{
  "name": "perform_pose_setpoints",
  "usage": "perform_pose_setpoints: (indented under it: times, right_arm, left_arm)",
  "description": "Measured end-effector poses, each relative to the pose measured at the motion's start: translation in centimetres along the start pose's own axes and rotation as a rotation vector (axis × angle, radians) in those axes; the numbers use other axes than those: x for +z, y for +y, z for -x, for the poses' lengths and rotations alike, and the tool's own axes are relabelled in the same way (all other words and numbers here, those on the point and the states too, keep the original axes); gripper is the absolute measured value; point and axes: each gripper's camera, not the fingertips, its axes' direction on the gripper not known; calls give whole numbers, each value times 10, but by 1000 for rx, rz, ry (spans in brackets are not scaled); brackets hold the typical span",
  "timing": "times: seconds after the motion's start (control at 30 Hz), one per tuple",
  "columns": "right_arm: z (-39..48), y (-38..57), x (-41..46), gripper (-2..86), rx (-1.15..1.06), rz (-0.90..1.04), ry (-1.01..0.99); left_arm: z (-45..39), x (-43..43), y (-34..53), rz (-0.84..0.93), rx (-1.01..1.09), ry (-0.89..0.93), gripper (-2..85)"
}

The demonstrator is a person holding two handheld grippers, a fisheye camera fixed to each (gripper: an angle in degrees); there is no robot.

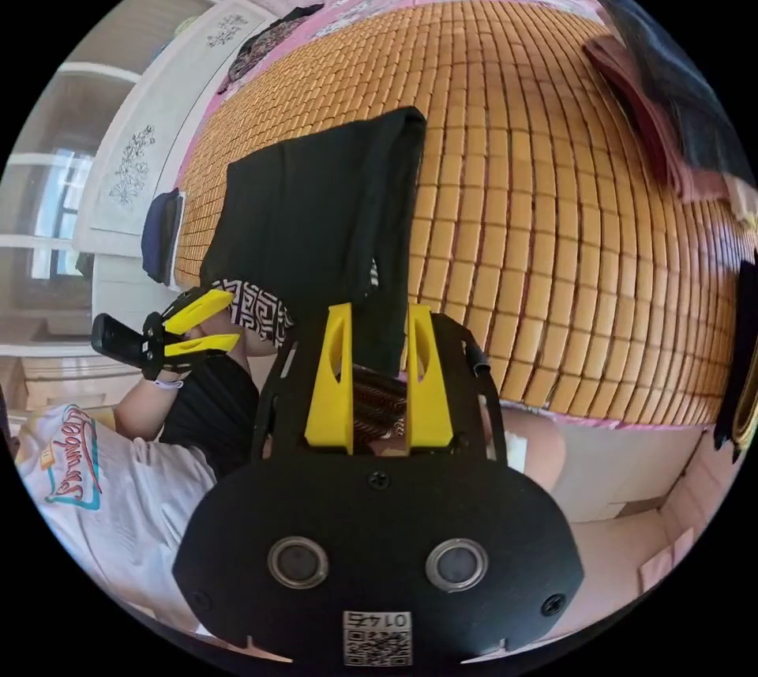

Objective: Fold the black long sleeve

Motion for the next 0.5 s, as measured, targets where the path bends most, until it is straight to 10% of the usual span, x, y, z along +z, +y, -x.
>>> perform_pose_setpoints:
  times: [0.5]
  right_arm:
    - [-93, 55, -32, 2, 42, -109, -416]
  left_arm:
    - [-25, 89, -45, 193, 83, 13, 183]
